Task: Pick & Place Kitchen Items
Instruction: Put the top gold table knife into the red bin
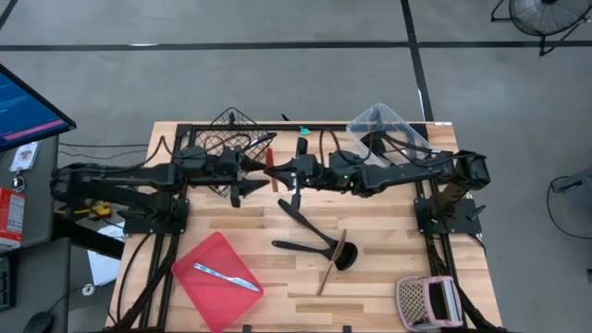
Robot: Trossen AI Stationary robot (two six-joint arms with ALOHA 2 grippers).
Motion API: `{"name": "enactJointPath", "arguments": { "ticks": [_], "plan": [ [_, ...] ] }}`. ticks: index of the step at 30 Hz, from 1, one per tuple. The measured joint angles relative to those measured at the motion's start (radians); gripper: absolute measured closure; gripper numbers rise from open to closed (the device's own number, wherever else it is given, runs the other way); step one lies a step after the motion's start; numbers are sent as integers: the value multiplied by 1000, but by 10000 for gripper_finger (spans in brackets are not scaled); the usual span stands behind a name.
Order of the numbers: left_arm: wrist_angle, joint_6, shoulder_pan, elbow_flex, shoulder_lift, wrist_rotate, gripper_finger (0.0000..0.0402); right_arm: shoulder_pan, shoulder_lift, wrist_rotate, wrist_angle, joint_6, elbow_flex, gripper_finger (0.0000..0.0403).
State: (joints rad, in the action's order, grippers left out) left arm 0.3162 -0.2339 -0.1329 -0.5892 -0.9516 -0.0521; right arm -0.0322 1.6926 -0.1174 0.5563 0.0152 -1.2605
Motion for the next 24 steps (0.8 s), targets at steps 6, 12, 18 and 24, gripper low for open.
{"name": "enactJointPath", "arguments": {
  "ticks": [6, 12, 18, 24],
  "plan": [
    [33, 1, 4, 0, -26, -14, 165, 0, 29, 22, -10, 15, -47, 403],
    [38, 2, 4, 0, -17, -62, 165, 0, 29, 31, -6, 14, -49, 403],
    [45, 15, 4, 0, -16, -103, 165, 0, 29, 44, 0, 12, -49, 403],
    [55, 29, 5, 0, -16, -196, 165, 2, 30, 38, 1, 21, -49, 403]
  ]
}}
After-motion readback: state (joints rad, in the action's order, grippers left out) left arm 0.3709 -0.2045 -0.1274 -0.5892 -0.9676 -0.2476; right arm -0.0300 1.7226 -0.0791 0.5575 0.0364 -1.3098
